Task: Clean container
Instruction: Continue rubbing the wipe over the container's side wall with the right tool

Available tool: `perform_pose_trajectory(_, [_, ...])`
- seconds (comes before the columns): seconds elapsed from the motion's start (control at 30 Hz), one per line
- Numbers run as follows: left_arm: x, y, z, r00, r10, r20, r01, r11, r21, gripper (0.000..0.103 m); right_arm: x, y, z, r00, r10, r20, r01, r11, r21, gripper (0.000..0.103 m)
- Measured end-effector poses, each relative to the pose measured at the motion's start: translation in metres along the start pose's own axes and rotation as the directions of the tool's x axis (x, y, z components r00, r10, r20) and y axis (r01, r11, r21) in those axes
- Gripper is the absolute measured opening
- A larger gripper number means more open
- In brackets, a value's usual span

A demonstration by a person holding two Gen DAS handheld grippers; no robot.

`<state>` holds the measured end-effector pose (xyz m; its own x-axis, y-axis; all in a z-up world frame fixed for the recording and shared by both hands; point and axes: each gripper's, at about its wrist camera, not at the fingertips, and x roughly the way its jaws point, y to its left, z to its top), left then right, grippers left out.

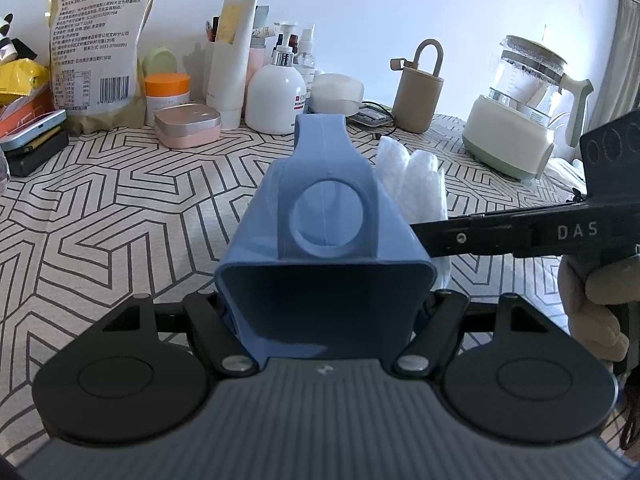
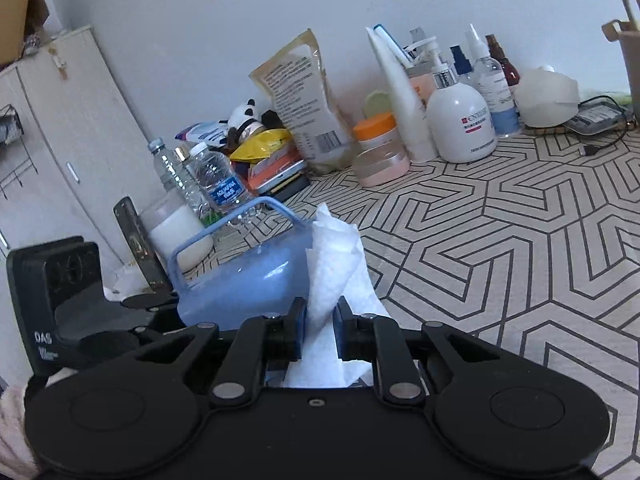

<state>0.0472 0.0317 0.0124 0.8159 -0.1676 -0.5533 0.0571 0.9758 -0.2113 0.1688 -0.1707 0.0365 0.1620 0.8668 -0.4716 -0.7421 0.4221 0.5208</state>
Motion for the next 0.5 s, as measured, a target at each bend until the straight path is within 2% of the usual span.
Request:
perform_pose_trajectory(0.2, [0.0014, 0.0052, 0.0009, 0.999, -0.035, -0.007, 0.035, 0.999, -0.022, 0.073, -0.005, -0.0081, -0.0002, 0.992, 0.127, 0.023, -0.128, 0.988, 0.082, 0.02])
perform_pose_trajectory(0.33, [0.001, 0.0039, 0.0002, 1.0, -0.026, -0.001, 0.026, 0.999, -0.022, 0.073, -0.0074, -0.0021, 0.0007, 0.988, 0.149, 0.038, -0.152, 0.986, 0.07, 0.02])
perform_pose_trajectory(0.5, [0.001, 0.0055, 0.0001, 1.0, -0.025, 0.001, 0.025, 0.999, -0.035, 0.073, -0.0069, 0.0007, 0.0001, 0.972, 0.232, 0.037, -0.235, 0.968, 0.086, 0.02])
